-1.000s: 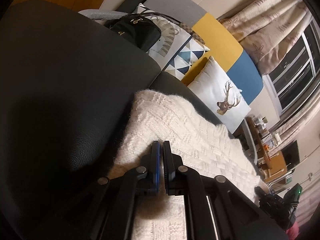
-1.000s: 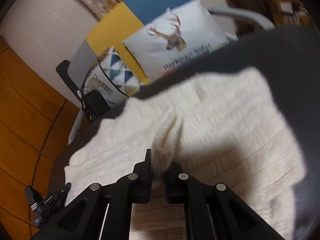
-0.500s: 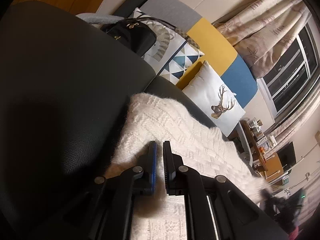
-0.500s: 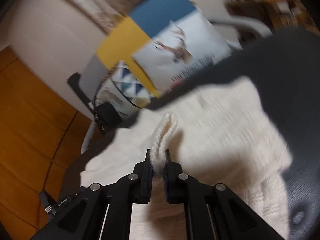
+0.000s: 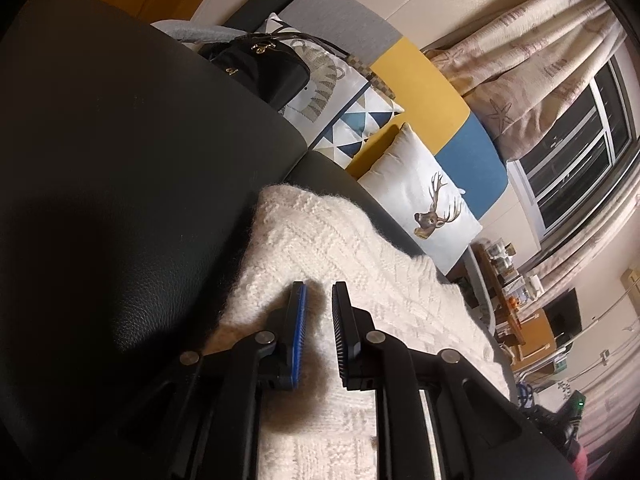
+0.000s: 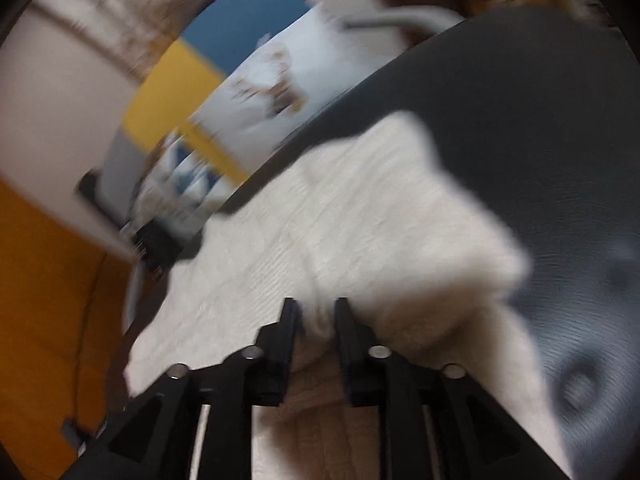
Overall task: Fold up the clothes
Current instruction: 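Open the right gripper and withdraw it above the sweater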
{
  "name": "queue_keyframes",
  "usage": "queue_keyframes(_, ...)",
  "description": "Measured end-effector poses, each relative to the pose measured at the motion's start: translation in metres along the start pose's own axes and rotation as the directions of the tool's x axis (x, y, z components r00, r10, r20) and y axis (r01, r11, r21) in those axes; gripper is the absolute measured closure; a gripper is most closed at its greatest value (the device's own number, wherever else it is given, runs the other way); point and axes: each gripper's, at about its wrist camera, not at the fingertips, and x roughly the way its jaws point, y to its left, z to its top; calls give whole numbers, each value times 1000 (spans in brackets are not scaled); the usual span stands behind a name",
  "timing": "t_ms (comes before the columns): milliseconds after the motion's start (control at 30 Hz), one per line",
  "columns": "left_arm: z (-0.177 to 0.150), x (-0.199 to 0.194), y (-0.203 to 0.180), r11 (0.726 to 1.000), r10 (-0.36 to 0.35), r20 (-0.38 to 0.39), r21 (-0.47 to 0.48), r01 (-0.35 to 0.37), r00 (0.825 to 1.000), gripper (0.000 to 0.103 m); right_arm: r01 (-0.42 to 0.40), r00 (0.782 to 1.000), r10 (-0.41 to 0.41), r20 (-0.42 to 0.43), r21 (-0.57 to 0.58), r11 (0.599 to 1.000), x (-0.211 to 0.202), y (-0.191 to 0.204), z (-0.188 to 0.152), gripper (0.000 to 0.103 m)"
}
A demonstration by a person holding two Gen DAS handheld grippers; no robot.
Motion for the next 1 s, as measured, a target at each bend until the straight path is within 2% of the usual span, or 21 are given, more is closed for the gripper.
queue_keyframes(33, 0, 0, 1, 1000, -7, 1, -6, 7, 1000, 89, 10, 999, -10, 36, -12, 1000, -9, 6, -1, 78)
queue_keyframes(67, 0, 0, 3, 1000, -12, 1, -11, 12, 1000, 89, -14, 997, 19, 72, -60, 998, -16, 19, -3, 78)
queue_keyframes(100, 0, 0, 3, 1000, -13, 1, -12, 13, 1000, 89, -53, 995, 65, 78, -145, 988, -18, 40, -6, 79)
queue_keyframes(133, 0, 0, 3, 1000, -13, 1, -12, 13, 1000, 89, -82, 993, 100, 56, -265, 961, -17, 67, -15, 82)
queue_keyframes(167, 0, 0, 3, 1000, -12, 1, -11, 12, 1000, 89, -111, 991, 132, 29, -381, 918, -15, 96, -25, 86)
queue_keyframes(200, 0, -1, 2, 1000, -10, 2, -9, 10, 1000, 89, -146, 987, 161, -16, -516, 844, -9, 132, -42, 88)
queue_keyframes(267, -1, -1, 1, 1000, -3, 6, -2, 3, 1000, 89, -195, 978, 196, -75, -671, 715, 2, 183, -76, 90)
queue_keyframes(367, -1, -3, -1, 1000, 15, 16, 7, -15, 1000, 89, -252, 967, 197, -163, -743, 620, 29, 226, -113, 90)
queue_keyframes(433, -1, -2, -1, 1000, 22, 14, 12, -22, 1000, 89, -287, 957, 165, -237, -734, 616, 57, 240, -131, 90)
queue_keyframes(533, -1, -1, -2, 999, 31, 12, 20, -31, 999, 89, -331, 936, 128, -326, -703, 630, 88, 238, -149, 91)
queue_keyframes(567, -1, 0, -2, 999, 33, 10, 22, -33, 999, 89, -331, 937, 131, -324, -701, 632, 90, 233, -148, 97)
queue_keyframes(633, -1, 1, -2, 999, 34, 8, 24, -34, 999, 89, -329, 938, 135, -319, -698, 636, 92, 221, -146, 97)
queue_keyframes(733, 0, 1, 0, 999, 29, 6, 19, -30, 1000, 89, -249, 963, 96, -251, -704, 665, 79, 200, -127, 97)
queue_keyframes(800, 0, 1, 0, 999, 29, 6, 19, -29, 1000, 89, -188, 977, 60, -205, -691, 698, 65, 172, -108, 97)
queue_keyframes(933, -1, 1, -2, 999, 35, 7, 25, -36, 999, 89, -90, 993, 25, -119, -587, 805, 46, 112, -71, 97)
queue_keyframes(1000, -1, 1, -3, 999, 40, 7, 30, -41, 999, 89, -68, 995, 21, -97, -515, 855, 38, 81, -52, 97)
